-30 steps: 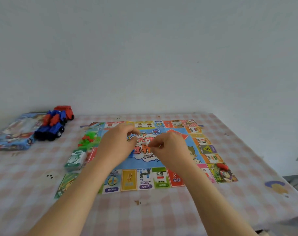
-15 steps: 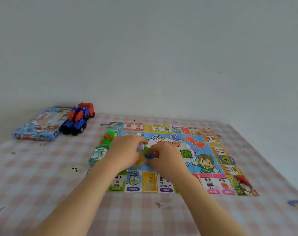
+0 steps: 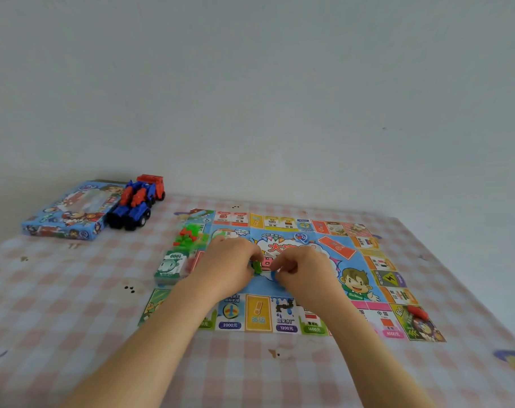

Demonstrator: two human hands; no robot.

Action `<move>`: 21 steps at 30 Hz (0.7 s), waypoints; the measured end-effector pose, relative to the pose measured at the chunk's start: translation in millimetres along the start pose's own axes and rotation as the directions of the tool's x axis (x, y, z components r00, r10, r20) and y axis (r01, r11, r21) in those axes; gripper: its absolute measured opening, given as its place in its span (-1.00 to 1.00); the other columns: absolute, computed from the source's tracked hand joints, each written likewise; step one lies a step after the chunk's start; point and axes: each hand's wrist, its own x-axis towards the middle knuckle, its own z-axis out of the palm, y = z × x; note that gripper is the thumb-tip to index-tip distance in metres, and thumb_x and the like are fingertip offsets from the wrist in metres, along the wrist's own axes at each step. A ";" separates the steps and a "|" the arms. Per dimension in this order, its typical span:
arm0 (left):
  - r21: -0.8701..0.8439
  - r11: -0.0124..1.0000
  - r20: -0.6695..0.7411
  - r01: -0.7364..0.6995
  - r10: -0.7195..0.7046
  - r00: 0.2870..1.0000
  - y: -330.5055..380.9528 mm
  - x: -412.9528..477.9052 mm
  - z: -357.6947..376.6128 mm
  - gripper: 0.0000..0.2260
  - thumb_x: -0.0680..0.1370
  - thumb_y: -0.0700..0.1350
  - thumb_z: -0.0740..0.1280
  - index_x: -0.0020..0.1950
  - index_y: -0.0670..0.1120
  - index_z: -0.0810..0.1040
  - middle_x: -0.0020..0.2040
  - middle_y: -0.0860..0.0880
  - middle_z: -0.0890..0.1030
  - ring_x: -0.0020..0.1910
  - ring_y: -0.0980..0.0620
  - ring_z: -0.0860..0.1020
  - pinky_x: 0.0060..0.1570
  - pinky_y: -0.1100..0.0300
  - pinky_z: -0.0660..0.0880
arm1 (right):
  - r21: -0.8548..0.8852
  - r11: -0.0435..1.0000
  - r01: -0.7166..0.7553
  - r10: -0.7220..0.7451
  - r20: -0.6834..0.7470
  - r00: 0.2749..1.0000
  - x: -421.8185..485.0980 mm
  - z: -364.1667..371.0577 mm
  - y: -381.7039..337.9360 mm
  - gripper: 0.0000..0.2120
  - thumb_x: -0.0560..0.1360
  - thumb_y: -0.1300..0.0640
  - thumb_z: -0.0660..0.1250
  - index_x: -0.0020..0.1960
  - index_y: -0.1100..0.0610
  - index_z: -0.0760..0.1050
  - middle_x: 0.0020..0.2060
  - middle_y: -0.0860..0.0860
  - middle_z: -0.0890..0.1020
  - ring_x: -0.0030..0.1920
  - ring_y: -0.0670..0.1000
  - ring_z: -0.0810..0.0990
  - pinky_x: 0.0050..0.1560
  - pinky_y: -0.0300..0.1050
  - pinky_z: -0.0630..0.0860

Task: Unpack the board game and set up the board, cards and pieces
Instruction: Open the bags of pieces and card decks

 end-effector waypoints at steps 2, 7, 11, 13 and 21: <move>-0.005 1.000 0.005 -0.004 0.004 1.000 1.1 0.5 0.7 -0.70 0.54 -0.16 0.27 0.22 0.09 0.56 0.14 0.06 0.61 0.12 0.06 0.54 0.25 0.11 0.36 | 0.005 1.000 -0.007 0.007 -0.041 0.999 -0.4 -0.9 3.6 -0.83 0.47 0.20 0.34 0.01 0.03 0.64 -0.19 -0.08 0.60 -0.23 -0.12 0.50 -0.18 -0.30 0.45; -0.005 1.000 -0.006 0.011 -0.011 1.000 2.4 1.7 3.6 -0.70 0.53 -0.15 0.29 0.24 0.09 0.55 0.17 0.08 0.60 0.15 0.07 0.53 0.29 0.08 0.34 | -0.087 0.995 -0.046 0.041 -0.065 0.997 0.5 6.5 3.0 -0.75 0.44 -0.03 0.41 0.09 0.01 0.61 -0.08 -0.06 0.60 -0.10 -0.09 0.48 -0.06 -0.23 0.45; -0.010 1.000 -0.048 0.028 -0.029 0.998 2.7 1.9 5.2 -0.69 0.53 -0.14 0.31 0.24 0.12 0.54 0.21 0.11 0.58 0.20 0.09 0.51 0.36 0.01 0.28 | -0.124 0.991 -0.054 0.048 -0.044 0.998 1.2 7.7 2.8 -0.75 0.47 0.08 0.38 0.15 -0.02 0.60 0.05 -0.05 0.64 0.00 -0.05 0.55 0.03 -0.21 0.48; -0.033 0.999 -0.095 0.035 -0.038 0.995 3.6 1.8 5.5 -0.71 0.53 -0.13 0.31 0.23 0.12 0.55 0.21 0.12 0.58 0.19 0.11 0.50 0.37 0.01 0.26 | -0.112 0.993 -0.046 0.040 -0.053 0.998 -0.3 6.8 6.3 -0.72 0.49 0.19 0.34 0.16 -0.02 0.60 0.08 -0.05 0.64 0.05 -0.03 0.58 0.08 -0.20 0.50; -0.093 0.995 -0.205 0.019 -0.037 0.978 15.2 -0.6 6.7 -0.76 0.54 -0.12 0.31 0.17 0.11 0.59 0.16 0.10 0.60 0.14 0.09 0.52 0.34 0.05 0.30 | -0.055 0.994 -0.098 0.090 -0.136 0.987 -4.2 12.0 16.1 -0.76 0.43 -0.05 0.42 0.08 -0.03 0.63 0.09 -0.04 0.59 0.11 -0.02 0.50 0.08 -0.15 0.49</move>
